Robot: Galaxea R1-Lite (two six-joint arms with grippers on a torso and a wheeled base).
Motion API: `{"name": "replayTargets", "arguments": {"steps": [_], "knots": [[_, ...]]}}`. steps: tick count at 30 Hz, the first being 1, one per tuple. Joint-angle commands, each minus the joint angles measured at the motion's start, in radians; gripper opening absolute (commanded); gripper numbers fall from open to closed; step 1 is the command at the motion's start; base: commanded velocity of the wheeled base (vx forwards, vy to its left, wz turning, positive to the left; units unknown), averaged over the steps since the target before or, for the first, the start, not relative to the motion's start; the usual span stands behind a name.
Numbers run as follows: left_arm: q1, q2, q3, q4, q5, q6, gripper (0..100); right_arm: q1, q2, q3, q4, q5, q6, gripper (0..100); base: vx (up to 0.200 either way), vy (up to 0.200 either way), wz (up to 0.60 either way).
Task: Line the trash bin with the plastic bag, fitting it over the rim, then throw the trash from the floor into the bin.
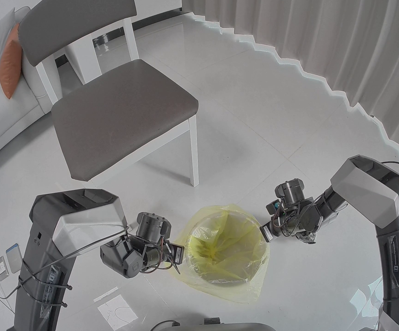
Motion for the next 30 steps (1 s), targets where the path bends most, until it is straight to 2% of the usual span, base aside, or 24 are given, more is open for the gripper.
{"name": "replayTargets", "arguments": {"steps": [1,8,10,24,25,27,28,30], "knots": [[0.0,-0.007,0.012,0.001,-0.001,0.006,0,0.001,0.006,-0.007,0.014,0.0,-0.002,0,0.0,0.0,0.0],[0.0,-0.017,0.044,-0.007,-0.002,0.006,0,-0.015,-0.007,0.01,0.025,0.0,-0.01,0,0.0,0.0,0.0],[0.0,-0.026,0.074,-0.015,-0.005,0.004,0,-0.033,-0.024,0.032,0.025,0.0,-0.034,0,0.0,0.0,0.0],[0.001,-0.037,0.133,-0.136,0.002,-0.005,0,-0.067,-0.133,0.141,0.013,0.0,-0.051,0,0.0,0.0,0.0],[0.001,-0.033,0.136,-0.147,0.002,-0.006,0,-0.07,-0.145,0.151,0.011,0.001,-0.053,100,0.0,0.0,0.0],[0.003,-0.03,0.14,-0.154,0.002,-0.006,0,-0.07,-0.156,0.164,0.01,0.001,-0.051,100,0.0,0.0,0.0],[0.003,-0.03,0.14,-0.154,0.002,-0.006,100,-0.07,-0.157,0.164,0.01,0.001,-0.051,100,0.0,0.0,0.0],[0.003,-0.026,0.14,-0.157,0.002,-0.008,100,-0.07,-0.202,0.185,0.01,0.001,-0.053,100,0.0,0.0,0.0]]}}
